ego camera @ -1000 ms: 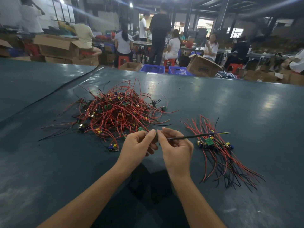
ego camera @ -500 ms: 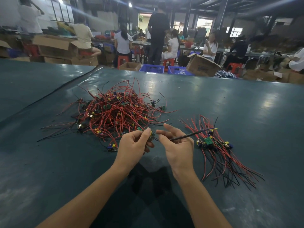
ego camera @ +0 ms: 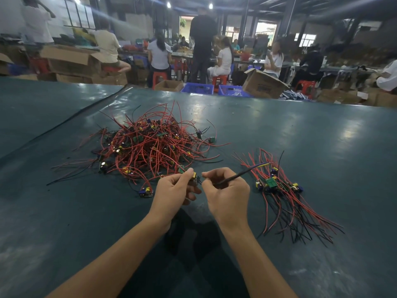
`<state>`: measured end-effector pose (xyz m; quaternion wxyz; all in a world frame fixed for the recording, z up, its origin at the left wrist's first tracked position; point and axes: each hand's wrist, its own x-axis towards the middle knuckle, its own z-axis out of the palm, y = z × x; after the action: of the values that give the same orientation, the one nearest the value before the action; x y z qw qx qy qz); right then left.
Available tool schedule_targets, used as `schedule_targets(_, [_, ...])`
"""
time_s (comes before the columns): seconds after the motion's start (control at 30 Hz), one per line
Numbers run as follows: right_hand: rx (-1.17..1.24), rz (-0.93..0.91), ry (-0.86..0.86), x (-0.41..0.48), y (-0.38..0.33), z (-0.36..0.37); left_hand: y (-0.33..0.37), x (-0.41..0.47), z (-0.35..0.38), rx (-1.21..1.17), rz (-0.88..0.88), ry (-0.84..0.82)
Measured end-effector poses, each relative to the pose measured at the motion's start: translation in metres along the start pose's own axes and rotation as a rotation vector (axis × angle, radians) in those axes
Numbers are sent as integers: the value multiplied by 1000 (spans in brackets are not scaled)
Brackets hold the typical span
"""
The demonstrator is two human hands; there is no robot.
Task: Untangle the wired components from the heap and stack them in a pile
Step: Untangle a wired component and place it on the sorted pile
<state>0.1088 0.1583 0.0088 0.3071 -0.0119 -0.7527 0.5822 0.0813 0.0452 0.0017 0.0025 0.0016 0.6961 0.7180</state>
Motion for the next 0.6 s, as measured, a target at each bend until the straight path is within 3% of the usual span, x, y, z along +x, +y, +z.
schedule_targets(0.33, [-113,-126,-28,0,0,-2,-2,1,-3,-8,-18,-59])
schedule_targets(0.6, [3,-46,-87,2,0,-4,-3,2,-2,-17,-40,-51])
